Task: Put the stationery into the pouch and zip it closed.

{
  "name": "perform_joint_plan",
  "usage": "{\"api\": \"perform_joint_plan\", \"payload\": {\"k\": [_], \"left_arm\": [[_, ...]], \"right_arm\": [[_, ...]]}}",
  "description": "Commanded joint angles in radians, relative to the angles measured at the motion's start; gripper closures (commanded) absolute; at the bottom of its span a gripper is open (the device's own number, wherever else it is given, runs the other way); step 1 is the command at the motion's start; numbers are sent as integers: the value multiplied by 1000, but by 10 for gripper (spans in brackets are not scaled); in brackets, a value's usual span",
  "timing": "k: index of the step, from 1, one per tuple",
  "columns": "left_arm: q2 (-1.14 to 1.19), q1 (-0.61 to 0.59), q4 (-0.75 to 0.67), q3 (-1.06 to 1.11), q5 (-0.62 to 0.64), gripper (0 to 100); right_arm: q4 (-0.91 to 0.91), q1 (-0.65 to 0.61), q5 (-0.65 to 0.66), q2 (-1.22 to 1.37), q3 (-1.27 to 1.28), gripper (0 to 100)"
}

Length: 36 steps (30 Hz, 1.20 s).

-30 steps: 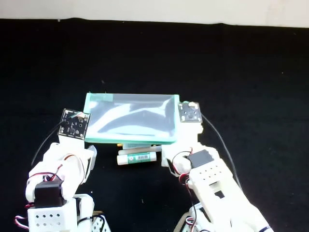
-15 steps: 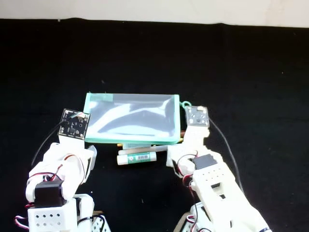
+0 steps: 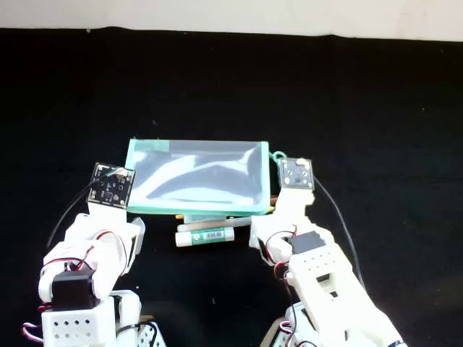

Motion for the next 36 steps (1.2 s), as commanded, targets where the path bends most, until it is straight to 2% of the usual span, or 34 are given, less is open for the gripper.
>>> {"api": "perform_joint_plan", "payload": {"k": [1,12,19,27,33,36], "left_arm": [[4,-10,-15,-2,9,822],[4,-10,-17,-2,9,822],[4,-10,-18,-1,9,822],[4,-10,-18,-1,8,822],[4,-10,-18,-1,8,822],[4,-10,-18,-1,8,822]], "right_arm": [[-67,15,0,1,24,976],[-62,137,2,-10,35,992],[151,154,3,-12,-153,993],[599,156,242,-10,-562,993],[639,188,348,-10,-642,993],[659,197,350,-10,-710,993]]}}
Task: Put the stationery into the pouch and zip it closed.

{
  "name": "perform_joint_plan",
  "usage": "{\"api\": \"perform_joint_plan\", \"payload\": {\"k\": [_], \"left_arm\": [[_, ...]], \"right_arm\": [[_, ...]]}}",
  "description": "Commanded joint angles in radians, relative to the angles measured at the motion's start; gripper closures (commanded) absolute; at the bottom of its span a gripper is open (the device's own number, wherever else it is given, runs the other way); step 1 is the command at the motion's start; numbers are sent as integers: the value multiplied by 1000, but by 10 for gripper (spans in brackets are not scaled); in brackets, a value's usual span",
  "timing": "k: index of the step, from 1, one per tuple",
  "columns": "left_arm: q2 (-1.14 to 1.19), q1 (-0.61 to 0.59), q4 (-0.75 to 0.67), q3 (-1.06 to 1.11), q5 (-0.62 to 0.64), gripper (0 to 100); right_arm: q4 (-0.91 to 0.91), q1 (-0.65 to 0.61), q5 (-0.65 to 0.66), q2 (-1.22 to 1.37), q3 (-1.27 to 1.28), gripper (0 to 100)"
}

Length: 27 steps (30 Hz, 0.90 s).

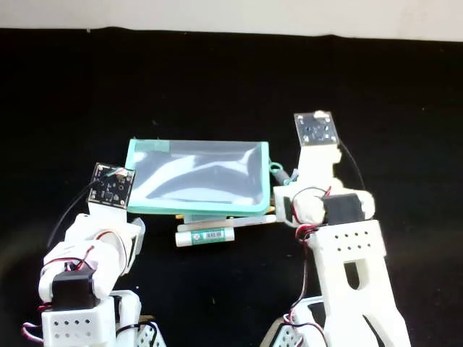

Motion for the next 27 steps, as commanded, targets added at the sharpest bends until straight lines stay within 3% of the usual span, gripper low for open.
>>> {"api": "perform_joint_plan", "payload": {"k": [1,9,17,27], "left_arm": [[4,-10,-18,-4,8,822],[7,-5,-18,-4,8,822],[7,-4,-18,-4,8,822],[7,-4,-18,-4,8,822]], "right_arm": [[35,12,18,-10,-130,993],[168,10,-31,-10,-539,993],[236,8,-34,-1,-779,993],[186,-145,-87,2,-944,993]]}}
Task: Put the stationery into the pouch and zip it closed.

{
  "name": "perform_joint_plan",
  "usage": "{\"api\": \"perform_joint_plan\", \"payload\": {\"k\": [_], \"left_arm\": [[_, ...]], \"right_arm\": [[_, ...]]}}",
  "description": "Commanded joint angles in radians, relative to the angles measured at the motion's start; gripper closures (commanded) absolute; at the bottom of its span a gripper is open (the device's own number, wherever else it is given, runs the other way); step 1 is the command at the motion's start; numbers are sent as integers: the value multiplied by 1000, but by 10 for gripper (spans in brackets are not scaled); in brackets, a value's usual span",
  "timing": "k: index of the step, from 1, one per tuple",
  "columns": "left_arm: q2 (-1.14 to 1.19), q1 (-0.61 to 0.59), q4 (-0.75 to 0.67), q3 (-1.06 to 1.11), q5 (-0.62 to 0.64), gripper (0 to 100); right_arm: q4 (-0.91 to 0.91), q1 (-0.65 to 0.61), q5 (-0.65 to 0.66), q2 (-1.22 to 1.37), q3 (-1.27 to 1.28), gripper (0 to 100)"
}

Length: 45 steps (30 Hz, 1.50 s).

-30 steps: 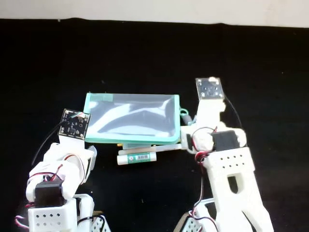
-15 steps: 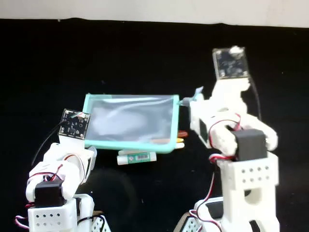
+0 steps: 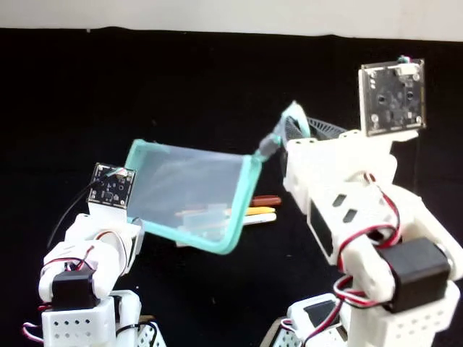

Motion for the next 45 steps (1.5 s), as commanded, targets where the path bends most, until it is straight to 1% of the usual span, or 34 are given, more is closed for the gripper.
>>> {"api": "perform_joint_plan", "payload": {"k": [1,5,8,13,17,22,27,33,37,40,45], "left_arm": [[7,-4,-18,-4,8,822],[7,-4,-18,-4,8,822],[10,-4,-18,-4,8,822],[10,-4,-18,-4,8,822],[10,-4,-18,-4,8,822],[8,-4,-18,-12,9,822],[10,-4,-18,-104,9,822],[12,-4,-18,-242,9,822],[12,-4,-18,-303,9,822],[13,-2,-11,-297,9,822],[12,-2,-20,-174,8,822]], "right_arm": [[-53,-19,-12,2,-56,993],[-96,-22,-18,2,-59,993],[-145,-22,-61,1,-59,993],[-236,-27,-63,1,-64,993],[-245,-74,-61,39,-147,993],[-239,-108,-61,200,-354,993],[-239,-199,-61,338,-487,993],[-240,-278,-55,437,-535,993],[-291,-344,6,478,-562,993],[-295,-403,14,535,-610,993],[-297,-464,14,684,-743,993]]}}
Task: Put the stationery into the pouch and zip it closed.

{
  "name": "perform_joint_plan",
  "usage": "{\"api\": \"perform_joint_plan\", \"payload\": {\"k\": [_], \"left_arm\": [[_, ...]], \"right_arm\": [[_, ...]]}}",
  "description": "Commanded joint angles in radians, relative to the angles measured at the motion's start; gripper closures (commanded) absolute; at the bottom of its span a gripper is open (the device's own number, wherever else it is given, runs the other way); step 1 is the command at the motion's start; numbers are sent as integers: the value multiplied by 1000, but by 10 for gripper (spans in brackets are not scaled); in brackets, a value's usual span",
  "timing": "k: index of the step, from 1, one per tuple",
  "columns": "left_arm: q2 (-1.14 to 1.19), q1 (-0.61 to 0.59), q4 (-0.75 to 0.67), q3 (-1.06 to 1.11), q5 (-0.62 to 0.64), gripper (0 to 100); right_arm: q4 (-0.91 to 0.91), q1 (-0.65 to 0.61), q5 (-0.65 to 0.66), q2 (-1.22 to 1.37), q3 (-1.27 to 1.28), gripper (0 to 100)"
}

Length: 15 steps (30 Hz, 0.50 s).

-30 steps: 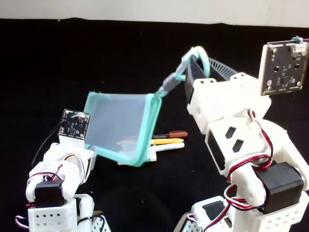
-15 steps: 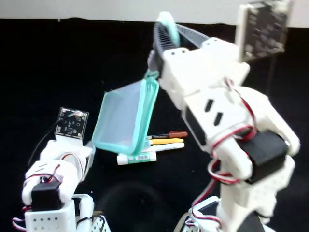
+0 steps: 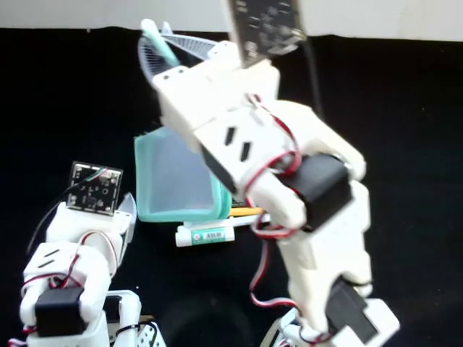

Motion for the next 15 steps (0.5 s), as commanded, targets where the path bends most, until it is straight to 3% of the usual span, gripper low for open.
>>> {"api": "perform_joint_plan", "payload": {"k": [1,8,11,15], "left_arm": [[13,-4,-28,59,8,822],[5,-8,-141,185,9,822],[5,-10,-164,222,9,822],[5,-10,-201,265,9,822]], "right_arm": [[-24,-53,12,94,-125,993],[-24,-203,15,277,-377,993],[-24,-252,74,321,-456,993],[-15,-265,92,344,-481,993]]}}
